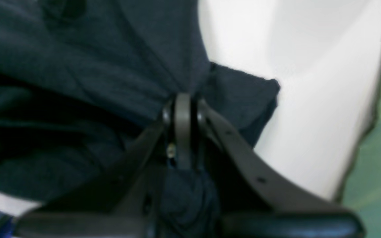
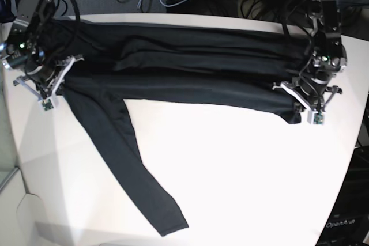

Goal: Fold the T-shirt properly
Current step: 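Lift both side edges and fold them over onto the shoulder edge, then open both grippers and release the folded shirt strip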

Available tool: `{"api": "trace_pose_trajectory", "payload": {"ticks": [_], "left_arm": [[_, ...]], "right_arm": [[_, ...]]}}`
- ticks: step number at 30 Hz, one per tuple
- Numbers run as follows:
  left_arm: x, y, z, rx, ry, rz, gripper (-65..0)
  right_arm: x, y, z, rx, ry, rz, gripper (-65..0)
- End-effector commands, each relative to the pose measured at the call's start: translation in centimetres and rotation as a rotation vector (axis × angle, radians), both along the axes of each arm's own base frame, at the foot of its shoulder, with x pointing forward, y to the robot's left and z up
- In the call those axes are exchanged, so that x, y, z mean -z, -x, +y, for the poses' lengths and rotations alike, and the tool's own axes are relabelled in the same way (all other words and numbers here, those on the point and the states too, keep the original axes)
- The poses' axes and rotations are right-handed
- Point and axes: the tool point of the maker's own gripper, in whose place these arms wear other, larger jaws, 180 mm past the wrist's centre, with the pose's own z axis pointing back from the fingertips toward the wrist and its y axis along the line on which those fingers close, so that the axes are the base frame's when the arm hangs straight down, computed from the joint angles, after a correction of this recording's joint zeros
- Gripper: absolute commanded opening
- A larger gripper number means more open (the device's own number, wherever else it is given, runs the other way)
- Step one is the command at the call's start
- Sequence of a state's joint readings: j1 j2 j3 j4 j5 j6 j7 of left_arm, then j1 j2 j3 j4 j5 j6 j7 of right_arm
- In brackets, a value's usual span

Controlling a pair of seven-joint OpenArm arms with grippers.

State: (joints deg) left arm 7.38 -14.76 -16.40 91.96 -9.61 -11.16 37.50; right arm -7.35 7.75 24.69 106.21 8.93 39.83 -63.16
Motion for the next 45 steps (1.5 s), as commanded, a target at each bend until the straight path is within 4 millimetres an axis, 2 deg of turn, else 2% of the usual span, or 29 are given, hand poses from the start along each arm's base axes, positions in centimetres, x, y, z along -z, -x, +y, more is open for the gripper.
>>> {"api": "trace_pose_trajectory", "payload": {"ticks": [1, 5, 8, 13, 17, 21, 31, 38, 45], "left_arm": [[-1.2, -0.5, 0.4, 0.002, -0.014, -0.042, -65.0], [-1.0, -0.1, 0.6, -0.003, -0.016, -0.033, -65.0], [-0.9, 0.6, 2.1, -0.039, -0.023, -0.027, -65.0], [-1.1, 1.1, 2.6, 0.018, -0.027, -0.025, -65.0], [0.0, 2.1, 3.1, 0.026, -0.023, 0.011, -65.0], [0.4, 2.5, 3.1, 0.027, -0.022, 0.022, -65.0], [3.0, 6.3, 3.1, 0.029, -0.021, 0.116, -65.0], [4.5, 7.2, 3.6, 0.014, -0.009, 0.158, -65.0], [4.8, 7.4, 3.7, 0.013, -0.01, 0.169, -65.0]], "right_arm": [[-0.8, -0.3, -0.5, -0.004, 0.022, -0.022, -65.0], [-0.6, 0.6, -1.5, 0.026, 0.027, -0.013, -65.0], [-0.5, 1.1, -2.0, 0.041, 0.027, -0.017, -65.0], [0.2, 2.3, -1.9, 0.035, 0.02, -0.007, -65.0], [0.8, 3.1, -1.5, 0.027, 0.008, 0.0, -64.9], [0.9, 3.3, -1.4, 0.024, 0.005, -0.002, -64.8], [1.2, 3.3, -1.2, 0.028, -0.004, 0.004, -64.8], [1.6, 3.5, -0.8, 0.032, -0.019, 0.009, -64.7], [4.9, 4.8, -0.9, 0.062, -0.073, 0.105, -64.6]]}}
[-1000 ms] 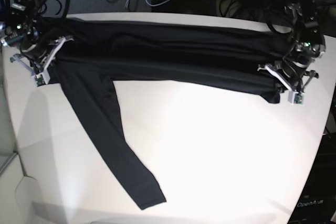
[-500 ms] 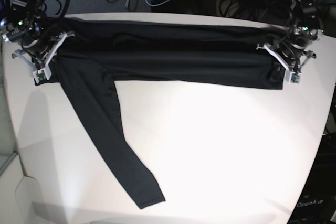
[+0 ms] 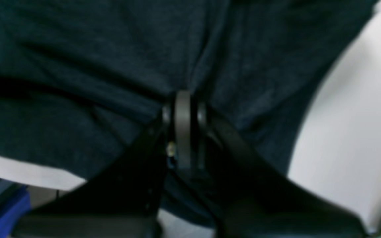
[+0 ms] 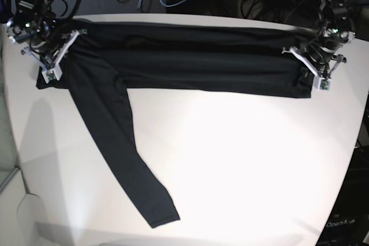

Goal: Fold the T-shirt properly
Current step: 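Open both grippers and release the folded shirt strip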

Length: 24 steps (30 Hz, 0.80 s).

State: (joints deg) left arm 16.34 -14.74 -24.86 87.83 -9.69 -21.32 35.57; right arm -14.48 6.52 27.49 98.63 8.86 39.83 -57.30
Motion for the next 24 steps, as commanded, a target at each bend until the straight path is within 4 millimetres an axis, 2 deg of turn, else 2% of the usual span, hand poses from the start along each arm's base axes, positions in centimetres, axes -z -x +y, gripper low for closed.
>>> {"api": "trace_pose_trajectory", "payload": {"ticks": [1, 5, 10, 15, 18, 20, 24], "left_arm": [[-0.3, 0.1, 0.7, -0.001, -0.023, 0.006, -65.0], [-0.3, 0.2, 0.7, -0.001, -0.024, 0.008, -65.0], [-0.4, 0.1, 0.7, 0.0, -0.024, 0.006, -64.2], [-0.6, 0.0, 0.6, 0.002, -0.026, -0.001, -46.9], [-0.6, 0.0, 0.6, 0.003, -0.026, -0.005, -38.1], [-0.6, 0.0, 0.6, 0.003, -0.026, -0.005, -35.7], [-0.6, 0.0, 0.6, 0.003, -0.021, -0.007, -35.4]], "right_arm": [[-0.6, -0.6, -0.5, -0.004, 0.016, -0.021, -64.6], [-0.3, -0.4, -0.6, -0.002, 0.013, -0.014, -62.7], [-0.4, -0.4, -0.8, 0.004, 0.018, -0.013, -49.7], [-0.5, -0.7, -1.1, 0.006, 0.024, -0.012, -38.9], [-0.7, -0.8, -1.2, 0.004, 0.029, -0.016, -36.2], [-1.0, -0.9, -1.8, -0.001, 0.048, -0.018, -34.7], [-1.1, -0.9, -2.2, -0.003, 0.058, -0.018, -33.1]]}}
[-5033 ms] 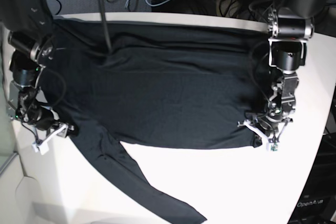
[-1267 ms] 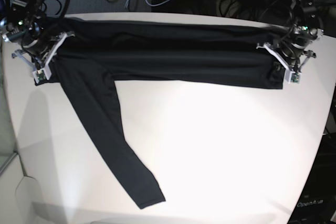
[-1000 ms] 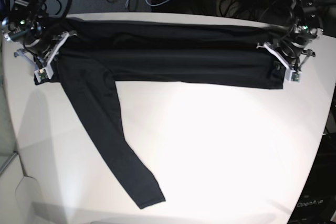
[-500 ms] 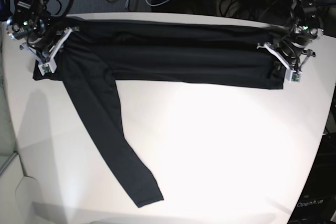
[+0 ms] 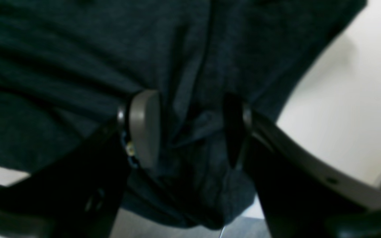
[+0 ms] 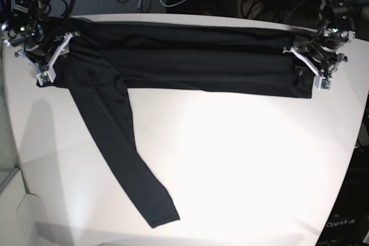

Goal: Fold the T-shirt properly
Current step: 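Open both grippers and release the folded shirt strip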

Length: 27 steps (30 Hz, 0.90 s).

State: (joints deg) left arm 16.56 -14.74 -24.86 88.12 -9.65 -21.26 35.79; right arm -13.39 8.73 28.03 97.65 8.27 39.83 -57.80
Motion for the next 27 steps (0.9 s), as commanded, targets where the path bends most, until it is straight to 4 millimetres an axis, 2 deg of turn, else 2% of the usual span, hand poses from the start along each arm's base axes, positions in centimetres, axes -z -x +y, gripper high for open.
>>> {"api": "trace_pose_trajectory", "payload": {"ticks": [1, 10, 14, 17, 21, 25, 27], "left_arm": [[-0.6, -0.2, 0.5, 0.003, -0.017, -0.011, -35.3], [-0.5, 0.0, 0.4, 0.0, -0.011, -0.01, -35.2], [-0.2, 0.5, 0.4, -0.002, -0.01, 0.0, -35.2], [0.0, 1.7, 1.7, -0.062, -0.007, 0.007, -35.2], [-0.3, 2.5, 3.4, -0.14, -0.006, -0.007, -35.2], [-0.3, 2.3, 2.8, -0.091, 0.004, -0.005, -35.2], [-0.6, 1.5, 2.6, -0.072, 0.007, -0.021, -35.2]], "right_arm": [[-0.9, -0.6, -0.6, -0.009, 0.022, -0.027, -33.2], [-2.7, -0.4, -4.4, 0.052, 0.088, -0.06, -33.2], [-4.5, -1.0, -6.1, 0.083, 0.127, -0.109, -33.2], [-5.7, -1.9, -7.0, 0.114, 0.138, -0.151, -33.1], [-6.2, -2.5, -7.4, 0.113, 0.149, -0.166, -33.1], [-6.7, -3.9, -6.7, 0.072, 0.151, -0.182, -33.1], [-6.8, -4.3, -6.5, 0.068, 0.149, -0.188, -33.1]]}}
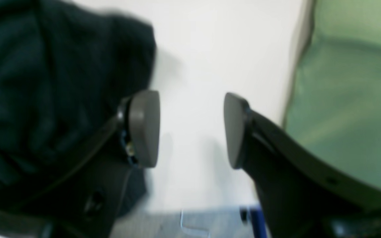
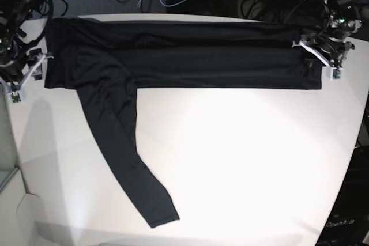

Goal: Fold the T-shirt properly
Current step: 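Open both grippers and release the folded shirt strip, then move the right gripper to the hanging sleeve and grasp it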

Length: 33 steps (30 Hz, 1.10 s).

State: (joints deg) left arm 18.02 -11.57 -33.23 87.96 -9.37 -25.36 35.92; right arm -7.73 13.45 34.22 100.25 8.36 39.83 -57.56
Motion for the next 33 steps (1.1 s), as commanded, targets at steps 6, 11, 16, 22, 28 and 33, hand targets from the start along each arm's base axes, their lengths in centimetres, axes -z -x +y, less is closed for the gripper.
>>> {"api": "trace_pose_trajectory", "payload": {"ticks": [6, 11, 16, 22, 28, 33], "left_arm": [[-2.3, -3.3, 0.5, 0.017, -0.024, -0.073, -35.2], [-4.4, -6.0, 1.1, 0.046, -0.057, -0.128, -35.2], [-5.1, -6.6, 1.3, 0.075, -0.082, -0.135, -35.2], [-5.5, -6.5, 1.8, 0.074, -0.097, -0.137, -35.2], [-3.5, -3.5, 3.3, 0.009, -0.085, -0.076, -35.2], [-2.9, -2.0, 4.0, -0.042, -0.07, -0.062, -35.2]], "right_arm": [[-0.3, -0.4, 0.6, 0.002, -0.014, -0.03, -33.1], [-0.7, -1.6, 0.8, 0.007, -0.029, -0.051, -33.2], [0.2, -2.7, 0.7, 0.023, -0.068, -0.045, -33.2], [1.3, -5.5, 3.1, -0.07, -0.103, -0.014, -33.2], [0.5, -9.6, 5.2, -0.179, -0.099, -0.022, -33.1], [-0.1, -13.9, 6.3, -0.235, -0.125, -0.044, -33.1]]}}
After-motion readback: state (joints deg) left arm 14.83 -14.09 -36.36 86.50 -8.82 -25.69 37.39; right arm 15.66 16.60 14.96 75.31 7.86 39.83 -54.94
